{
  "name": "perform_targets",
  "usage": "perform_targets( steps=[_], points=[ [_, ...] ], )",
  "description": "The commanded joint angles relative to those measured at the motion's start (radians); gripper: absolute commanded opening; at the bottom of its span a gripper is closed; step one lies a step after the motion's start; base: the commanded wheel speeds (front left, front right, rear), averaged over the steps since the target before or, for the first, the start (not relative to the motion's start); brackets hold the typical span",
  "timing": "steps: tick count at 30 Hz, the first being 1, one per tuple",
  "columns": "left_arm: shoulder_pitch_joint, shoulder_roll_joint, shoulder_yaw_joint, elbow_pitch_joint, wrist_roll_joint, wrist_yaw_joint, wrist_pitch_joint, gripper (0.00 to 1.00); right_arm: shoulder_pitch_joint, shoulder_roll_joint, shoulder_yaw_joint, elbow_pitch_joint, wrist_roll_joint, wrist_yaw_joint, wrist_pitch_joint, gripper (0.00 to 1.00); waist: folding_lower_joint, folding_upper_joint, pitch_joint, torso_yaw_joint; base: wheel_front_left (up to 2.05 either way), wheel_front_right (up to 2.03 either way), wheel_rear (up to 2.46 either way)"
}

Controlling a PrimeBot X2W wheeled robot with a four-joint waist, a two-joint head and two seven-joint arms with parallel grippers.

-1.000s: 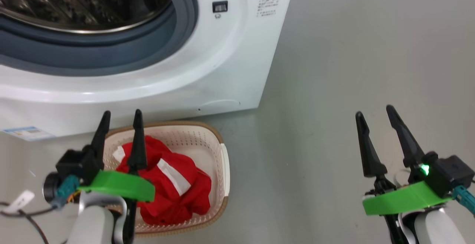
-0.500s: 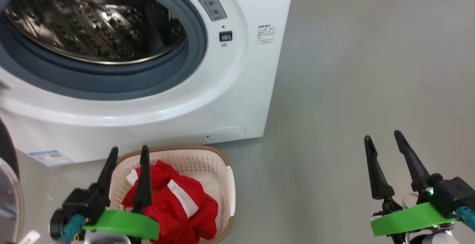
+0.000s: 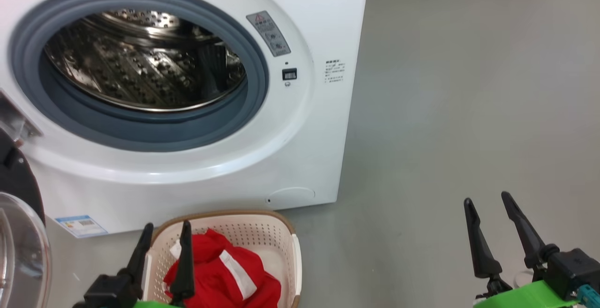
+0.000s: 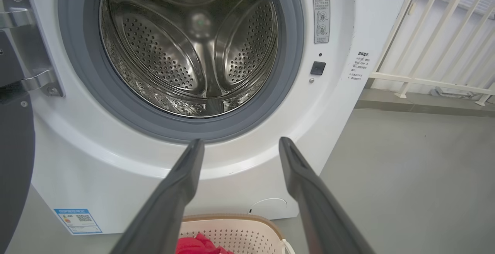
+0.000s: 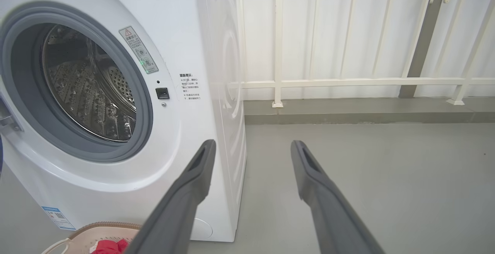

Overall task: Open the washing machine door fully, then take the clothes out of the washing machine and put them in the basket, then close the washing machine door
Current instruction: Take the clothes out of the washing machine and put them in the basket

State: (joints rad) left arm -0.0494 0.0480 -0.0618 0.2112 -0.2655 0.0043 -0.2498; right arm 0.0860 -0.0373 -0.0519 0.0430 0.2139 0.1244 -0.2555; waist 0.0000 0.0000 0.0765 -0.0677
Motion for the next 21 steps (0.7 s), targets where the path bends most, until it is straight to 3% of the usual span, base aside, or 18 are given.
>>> perform_targets(
  steps=[1, 21],
  points=[
    [-0.003, 0.006, 0.029, -0.028, -0.003, 0.009, -0.012, 1.00, -0.007, -0.013, 0.018, -0.028, -0.010, 0.006, -0.006, 1.00, 0.0000, 0.0000, -0.021, 0.000, 0.00, 0.00, 0.00],
    [0.067, 0.030, 0.015, -0.083, 0.015, 0.050, 0.013, 1.00, 0.053, -0.013, -0.005, -0.048, -0.011, 0.006, -0.006, 1.00, 0.0000, 0.0000, -0.080, -0.013, 0.00, 0.00, 0.00]
  ],
)
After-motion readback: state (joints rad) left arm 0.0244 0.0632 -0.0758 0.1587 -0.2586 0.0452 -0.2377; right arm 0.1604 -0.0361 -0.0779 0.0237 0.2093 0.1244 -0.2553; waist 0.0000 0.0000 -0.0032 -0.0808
